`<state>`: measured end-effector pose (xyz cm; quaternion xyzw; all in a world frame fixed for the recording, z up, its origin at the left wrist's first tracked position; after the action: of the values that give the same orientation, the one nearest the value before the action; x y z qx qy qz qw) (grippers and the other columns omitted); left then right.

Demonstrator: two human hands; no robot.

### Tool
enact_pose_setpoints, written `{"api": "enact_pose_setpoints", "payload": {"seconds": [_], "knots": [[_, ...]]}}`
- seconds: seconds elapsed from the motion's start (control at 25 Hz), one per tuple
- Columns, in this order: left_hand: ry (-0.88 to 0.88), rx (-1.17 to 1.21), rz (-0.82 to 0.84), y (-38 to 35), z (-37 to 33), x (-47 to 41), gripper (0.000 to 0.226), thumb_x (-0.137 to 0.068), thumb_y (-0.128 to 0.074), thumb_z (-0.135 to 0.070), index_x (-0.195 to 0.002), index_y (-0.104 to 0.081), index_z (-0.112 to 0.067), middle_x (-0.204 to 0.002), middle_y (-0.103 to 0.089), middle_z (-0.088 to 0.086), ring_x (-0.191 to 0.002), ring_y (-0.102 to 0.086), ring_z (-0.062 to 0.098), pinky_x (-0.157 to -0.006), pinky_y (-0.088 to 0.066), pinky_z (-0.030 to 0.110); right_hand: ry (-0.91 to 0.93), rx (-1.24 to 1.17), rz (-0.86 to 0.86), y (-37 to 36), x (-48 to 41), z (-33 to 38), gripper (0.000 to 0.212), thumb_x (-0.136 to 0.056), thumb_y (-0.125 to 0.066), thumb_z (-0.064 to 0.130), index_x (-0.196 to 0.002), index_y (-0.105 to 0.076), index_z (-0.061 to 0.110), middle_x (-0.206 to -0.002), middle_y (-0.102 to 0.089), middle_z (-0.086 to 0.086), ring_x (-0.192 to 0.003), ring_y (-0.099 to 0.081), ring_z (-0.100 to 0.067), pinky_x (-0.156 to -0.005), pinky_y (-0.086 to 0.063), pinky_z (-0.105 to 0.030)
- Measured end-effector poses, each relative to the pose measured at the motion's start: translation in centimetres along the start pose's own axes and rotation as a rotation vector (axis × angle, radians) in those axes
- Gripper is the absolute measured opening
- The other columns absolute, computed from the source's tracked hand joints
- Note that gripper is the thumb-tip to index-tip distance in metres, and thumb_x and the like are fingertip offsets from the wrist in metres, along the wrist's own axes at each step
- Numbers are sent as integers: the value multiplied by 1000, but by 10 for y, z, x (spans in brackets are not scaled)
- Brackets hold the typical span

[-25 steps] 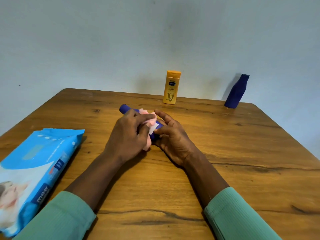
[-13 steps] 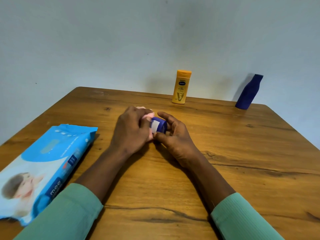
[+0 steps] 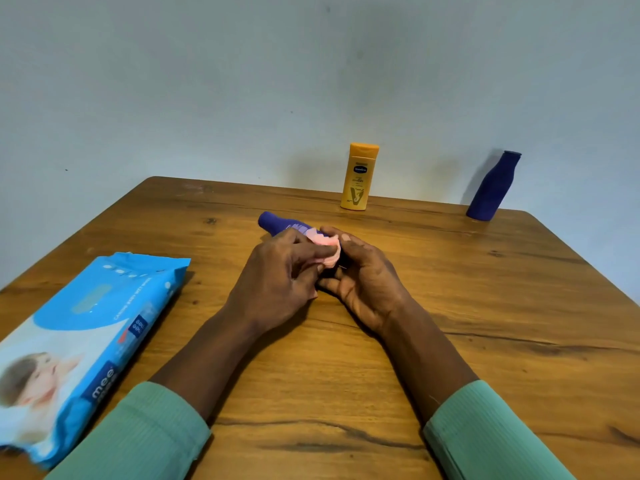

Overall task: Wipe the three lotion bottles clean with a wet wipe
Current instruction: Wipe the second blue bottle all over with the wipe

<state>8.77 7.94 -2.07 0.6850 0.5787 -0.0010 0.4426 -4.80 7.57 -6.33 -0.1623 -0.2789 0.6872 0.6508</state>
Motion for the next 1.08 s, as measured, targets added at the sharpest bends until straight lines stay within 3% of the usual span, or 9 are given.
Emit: {"api": "enact_pose_setpoints", "payload": {"seconds": [0.2, 0.36, 0.48, 0.56, 0.68, 0.76, 0.88, 1.0, 1.08], "knots": [[52, -109, -186, 8, -3, -6, 33, -95, -70, -14, -126, -74, -24, -113, -64, 2, -97, -63, 12, -83, -57, 25, 7, 169, 63, -10, 5, 1, 34, -108, -41, 13, -127, -70, 9, -118, -75, -17, -107, -73, -30, -88, -62, -47], [63, -92, -168, 0, 2, 0, 38, -95, -72, -17, -133, -70, -23, -112, -64, 2, -97, -63, 12, -84, -59, 32, -7, 34, 8, 0, 3, -2, 36, -103, -46, -1, -134, -65, 5, -125, -72, -21, -116, -72, -34, -97, -60, -50], [87, -96, -161, -2, 6, 4, 43, -94, -73, -17, -136, -67, -22, -111, -66, 2, -94, -62, 10, -79, -56, 25, -9, -89, -63, 7, 0, -2, 33, -105, -47, 0, -134, -63, 4, -126, -69, -24, -117, -71, -37, -97, -60, -50], [82, -116, -209, 5, 4, 1, 42, -95, -72, -19, -137, -66, -21, -109, -66, 3, -91, -60, 11, -76, -54, 25, 34, 27, -27, 1, 1, 4, 35, -102, -52, -3, -133, -65, 7, -128, -69, -20, -116, -71, -34, -97, -60, -52], [105, -144, -308, 21, 5, -9, 39, -97, -69, -21, -136, -67, -19, -114, -65, 6, -100, -60, 15, -78, -51, 23, 121, 358, 104, -17, 9, 11, 45, -95, -61, -11, -131, -69, 14, -124, -72, -10, -111, -73, -26, -88, -64, -40], [140, -162, -316, 23, 9, -12, 38, -98, -69, -23, -135, -67, -17, -116, -66, 7, -102, -60, 16, -76, -48, 18, 139, 416, 111, -17, 10, 10, 47, -94, -63, -11, -131, -69, 16, -126, -71, -7, -113, -72, -25, -87, -64, -37], [118, -190, -248, 13, 7, -6, 38, -97, -69, -24, -135, -68, -18, -114, -65, 7, -100, -61, 15, -77, -47, 18, 126, 258, 0, -5, 4, 5, 40, -98, -61, -7, -133, -67, 11, -134, -66, -14, -115, -72, -29, -90, -64, -47], [76, -164, -201, 8, 5, -1, 41, -96, -71, -23, -136, -67, -19, -114, -66, 7, -98, -62, 15, -81, -55, 28, 89, 10, -127, 8, -1, 3, 28, -104, -53, -2, -130, -64, 4, -129, -68, -22, -106, -75, -31, -87, -65, -49], [59, -154, -187, 7, 4, -1, 42, -95, -72, -23, -137, -66, -19, -115, -65, 6, -99, -63, 15, -82, -58, 32, 83, -30, -124, 9, -3, 4, 27, -106, -49, 0, -128, -63, 6, -131, -67, -23, -110, -74, -34, -89, -64, -49]]}}
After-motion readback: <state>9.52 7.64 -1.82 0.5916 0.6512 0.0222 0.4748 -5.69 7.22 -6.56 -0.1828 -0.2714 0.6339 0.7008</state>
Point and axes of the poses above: each hand's wrist, its own x-axis away from the middle knuckle, its own y-axis out of the back of the hand, z = x × y, the point moved 7 cm from there along -x, towards the middle knuckle
